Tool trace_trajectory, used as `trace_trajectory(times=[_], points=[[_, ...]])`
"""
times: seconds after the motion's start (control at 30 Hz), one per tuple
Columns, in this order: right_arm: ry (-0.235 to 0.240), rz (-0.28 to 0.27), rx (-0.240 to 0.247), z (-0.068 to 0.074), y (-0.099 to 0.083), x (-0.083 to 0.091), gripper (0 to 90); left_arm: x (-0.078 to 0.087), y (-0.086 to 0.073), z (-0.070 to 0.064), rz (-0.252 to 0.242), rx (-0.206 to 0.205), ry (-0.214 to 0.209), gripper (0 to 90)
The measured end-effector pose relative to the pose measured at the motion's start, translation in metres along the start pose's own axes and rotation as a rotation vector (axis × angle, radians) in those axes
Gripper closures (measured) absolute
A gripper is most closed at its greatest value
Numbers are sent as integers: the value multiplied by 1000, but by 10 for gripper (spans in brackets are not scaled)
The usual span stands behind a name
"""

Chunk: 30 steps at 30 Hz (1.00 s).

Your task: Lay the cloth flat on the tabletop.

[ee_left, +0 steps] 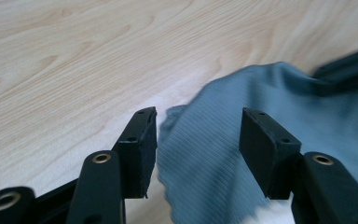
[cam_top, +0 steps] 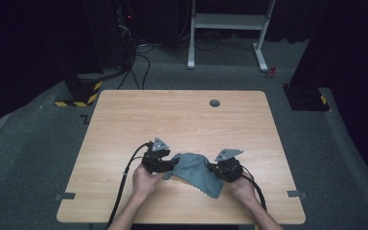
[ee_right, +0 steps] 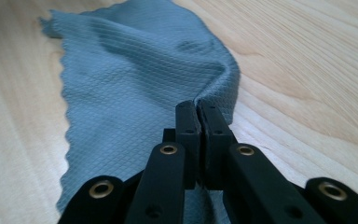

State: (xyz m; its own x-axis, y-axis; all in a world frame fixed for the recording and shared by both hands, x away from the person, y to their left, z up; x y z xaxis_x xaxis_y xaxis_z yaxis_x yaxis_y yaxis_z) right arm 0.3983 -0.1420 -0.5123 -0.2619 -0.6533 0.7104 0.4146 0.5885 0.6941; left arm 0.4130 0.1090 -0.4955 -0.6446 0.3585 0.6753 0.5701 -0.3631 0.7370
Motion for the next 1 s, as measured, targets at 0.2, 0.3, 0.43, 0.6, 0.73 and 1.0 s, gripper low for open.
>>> trace_trajectory(times=[0.2, 0.3, 0.43, 0.6, 0.73, 1.0], points=[[13, -1, 15, 3, 1, 2, 875, -35, 8, -2, 57, 24, -19, 464], [14, -5, 13, 3, 1, 3, 875, -44, 8, -5, 82, 32, -40, 489], [5, -17, 6, 0, 3, 5, 874, -49, 7, -9, 108, 1, -64, 675], [-18, -38, 8, -2, 10, 12, 875, -40, 11, -9, 78, -32, -55, 876], [-40, -67, 18, -1, 16, 19, 875, -18, 16, -5, -17, -44, -25, 879], [-55, -46, 145, 27, 11, 15, 873, 20, -22, -12, -68, -104, -45, 875]])
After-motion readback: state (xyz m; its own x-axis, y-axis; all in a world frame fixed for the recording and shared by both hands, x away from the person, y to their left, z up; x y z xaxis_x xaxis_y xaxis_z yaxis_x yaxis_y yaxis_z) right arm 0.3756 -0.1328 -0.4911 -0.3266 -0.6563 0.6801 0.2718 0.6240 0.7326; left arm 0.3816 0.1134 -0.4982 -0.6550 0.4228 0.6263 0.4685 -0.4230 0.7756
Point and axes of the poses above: each handheld gripper's, and its own axes: x roughly backward along the jaws, y roughly out of its top, z roughly to its left, the point moved 2 cm from there along -x, roughly forward along the jaws, and after that the axes turned 10 degrees about y, right-handed, at the moved point
